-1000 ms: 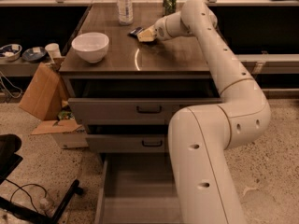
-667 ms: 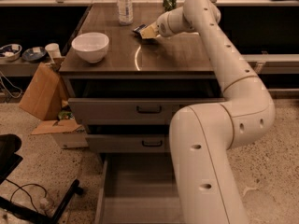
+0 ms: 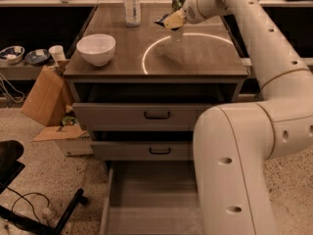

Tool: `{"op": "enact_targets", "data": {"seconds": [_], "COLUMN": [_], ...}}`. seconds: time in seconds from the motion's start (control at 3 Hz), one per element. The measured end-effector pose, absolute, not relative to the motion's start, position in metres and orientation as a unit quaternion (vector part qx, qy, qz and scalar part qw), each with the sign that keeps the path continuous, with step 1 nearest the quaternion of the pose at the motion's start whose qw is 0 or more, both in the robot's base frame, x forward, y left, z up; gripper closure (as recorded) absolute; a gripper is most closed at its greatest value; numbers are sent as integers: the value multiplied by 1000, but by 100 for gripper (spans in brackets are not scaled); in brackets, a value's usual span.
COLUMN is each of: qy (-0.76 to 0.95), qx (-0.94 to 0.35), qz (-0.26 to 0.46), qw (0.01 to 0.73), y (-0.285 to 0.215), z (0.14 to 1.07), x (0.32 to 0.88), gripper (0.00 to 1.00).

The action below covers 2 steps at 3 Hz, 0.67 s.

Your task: Place rxbar blueberry into bottom drawer

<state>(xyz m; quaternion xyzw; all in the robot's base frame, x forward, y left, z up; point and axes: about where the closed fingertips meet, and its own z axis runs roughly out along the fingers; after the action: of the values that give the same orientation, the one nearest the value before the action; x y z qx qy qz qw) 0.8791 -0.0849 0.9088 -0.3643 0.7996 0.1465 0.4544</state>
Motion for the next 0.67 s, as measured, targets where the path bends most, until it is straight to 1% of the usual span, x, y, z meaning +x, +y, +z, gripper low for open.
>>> {"op": "enact_targets", "data": {"seconds": [0.67], "qy": [842], "qx": [-355], "qz": [91], "qw": [396], "y": [-158], "z": [953], "x": [801], "gripper": [100]}}
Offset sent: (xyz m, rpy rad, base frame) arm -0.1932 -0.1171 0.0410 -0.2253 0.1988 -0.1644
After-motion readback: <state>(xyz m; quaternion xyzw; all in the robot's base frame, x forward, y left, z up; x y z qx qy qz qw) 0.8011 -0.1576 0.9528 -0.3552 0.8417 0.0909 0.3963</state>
